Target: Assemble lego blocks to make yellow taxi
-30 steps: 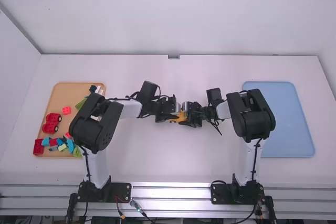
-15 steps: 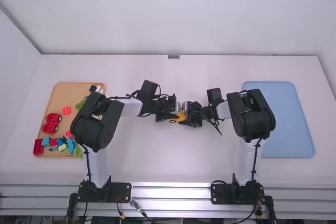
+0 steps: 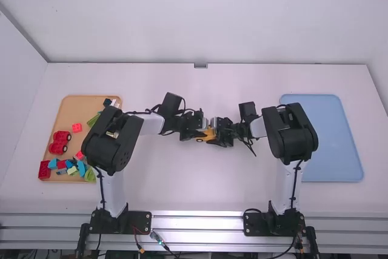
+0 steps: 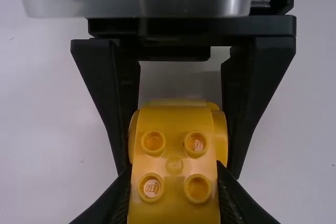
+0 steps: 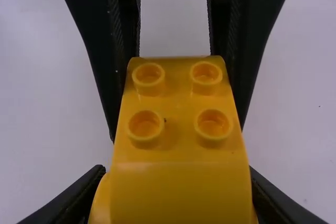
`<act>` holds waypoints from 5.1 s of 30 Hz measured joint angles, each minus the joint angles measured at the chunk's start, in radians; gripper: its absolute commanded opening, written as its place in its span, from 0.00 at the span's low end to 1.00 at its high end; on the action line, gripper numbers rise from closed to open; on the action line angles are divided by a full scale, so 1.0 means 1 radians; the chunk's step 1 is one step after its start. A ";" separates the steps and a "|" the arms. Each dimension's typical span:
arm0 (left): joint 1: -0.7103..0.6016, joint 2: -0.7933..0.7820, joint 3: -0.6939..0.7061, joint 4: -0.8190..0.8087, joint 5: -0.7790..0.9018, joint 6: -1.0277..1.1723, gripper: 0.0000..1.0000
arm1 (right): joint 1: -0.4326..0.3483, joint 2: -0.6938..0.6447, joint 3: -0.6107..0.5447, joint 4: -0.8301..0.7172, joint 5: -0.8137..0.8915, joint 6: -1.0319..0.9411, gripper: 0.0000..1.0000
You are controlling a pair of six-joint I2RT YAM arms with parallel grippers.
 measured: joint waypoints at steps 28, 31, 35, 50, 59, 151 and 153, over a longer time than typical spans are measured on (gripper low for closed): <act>-0.001 0.002 -0.005 0.003 -0.027 -0.021 0.38 | 0.008 0.000 0.000 0.001 0.002 -0.006 0.43; -0.001 0.002 -0.005 0.005 -0.027 -0.024 0.40 | 0.008 0.000 0.000 0.002 0.002 -0.006 0.43; -0.001 0.002 -0.005 0.010 -0.032 -0.027 0.47 | 0.008 0.000 0.000 0.001 0.001 -0.003 0.43; 0.041 0.002 -0.014 0.005 0.029 -0.026 0.63 | 0.011 0.000 0.000 0.000 -0.001 -0.006 0.43; 0.146 0.003 -0.031 0.009 0.151 -0.007 0.68 | 0.011 0.000 0.000 0.000 -0.002 -0.007 0.43; 0.024 -0.015 0.026 -0.116 0.008 0.023 0.02 | 0.005 0.000 0.006 -0.023 0.002 -0.024 0.39; 0.023 -0.017 0.026 -0.119 0.003 0.023 0.02 | 0.005 0.000 0.006 -0.023 0.001 -0.025 0.39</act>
